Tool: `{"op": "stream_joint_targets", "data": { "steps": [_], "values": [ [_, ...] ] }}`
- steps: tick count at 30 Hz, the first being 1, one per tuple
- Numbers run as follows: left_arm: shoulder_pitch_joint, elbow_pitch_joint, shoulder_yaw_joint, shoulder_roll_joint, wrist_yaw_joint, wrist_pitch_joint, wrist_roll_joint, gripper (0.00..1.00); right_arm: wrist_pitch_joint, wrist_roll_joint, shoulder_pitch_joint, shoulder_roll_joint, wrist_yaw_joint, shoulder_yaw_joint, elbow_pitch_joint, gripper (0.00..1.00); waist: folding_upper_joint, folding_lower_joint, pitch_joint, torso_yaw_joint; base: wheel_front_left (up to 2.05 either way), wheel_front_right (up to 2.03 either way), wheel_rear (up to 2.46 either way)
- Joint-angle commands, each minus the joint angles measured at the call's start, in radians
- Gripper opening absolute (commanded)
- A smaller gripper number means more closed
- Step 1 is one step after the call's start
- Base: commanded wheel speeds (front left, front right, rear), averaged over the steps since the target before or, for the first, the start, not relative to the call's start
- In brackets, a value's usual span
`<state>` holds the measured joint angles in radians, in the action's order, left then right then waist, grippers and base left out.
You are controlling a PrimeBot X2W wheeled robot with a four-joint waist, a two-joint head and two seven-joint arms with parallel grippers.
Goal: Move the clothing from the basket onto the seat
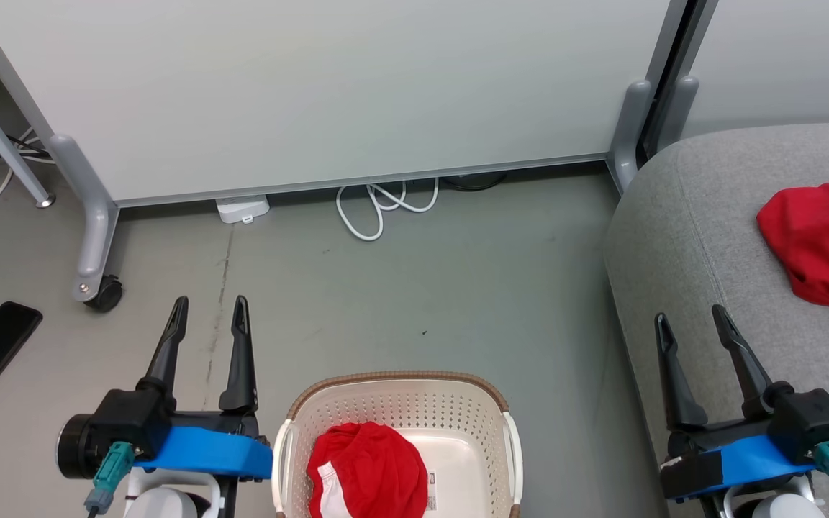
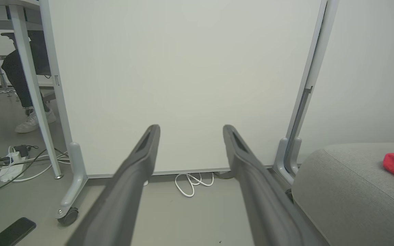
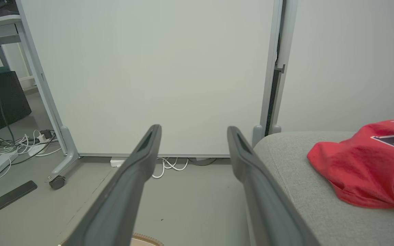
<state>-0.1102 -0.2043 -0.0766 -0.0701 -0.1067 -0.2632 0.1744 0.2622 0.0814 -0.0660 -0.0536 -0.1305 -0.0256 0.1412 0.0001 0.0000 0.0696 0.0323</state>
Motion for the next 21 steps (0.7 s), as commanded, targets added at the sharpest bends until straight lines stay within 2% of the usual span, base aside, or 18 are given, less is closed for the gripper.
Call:
{"op": "stream_joint_targets", "data": {
  "steps": [1,17,21],
  "values": [
    [0.007,-0.005,0.008,0.002,-0.007,-0.002,-0.005,1.00,0.004,0.002,0.015,0.004,0.000,0.001,0.004,1.00,-0.0001,0.0000,-0.003,-0.001,0.00,0.00,0.00],
    [-0.017,-0.032,0.025,0.014,-0.021,-0.002,-0.027,1.00,0.004,0.015,-0.005,0.004,0.000,0.006,0.005,1.00,-0.0001,0.0000,0.009,-0.008,0.00,0.00,0.00],
    [-0.062,-0.058,0.005,-0.002,-0.025,-0.002,-0.035,1.00,0.004,0.009,-0.030,0.004,0.000,0.004,-0.007,1.00,-0.0001,0.0000,0.032,-0.014,0.00,0.00,0.00]
  ]
}}
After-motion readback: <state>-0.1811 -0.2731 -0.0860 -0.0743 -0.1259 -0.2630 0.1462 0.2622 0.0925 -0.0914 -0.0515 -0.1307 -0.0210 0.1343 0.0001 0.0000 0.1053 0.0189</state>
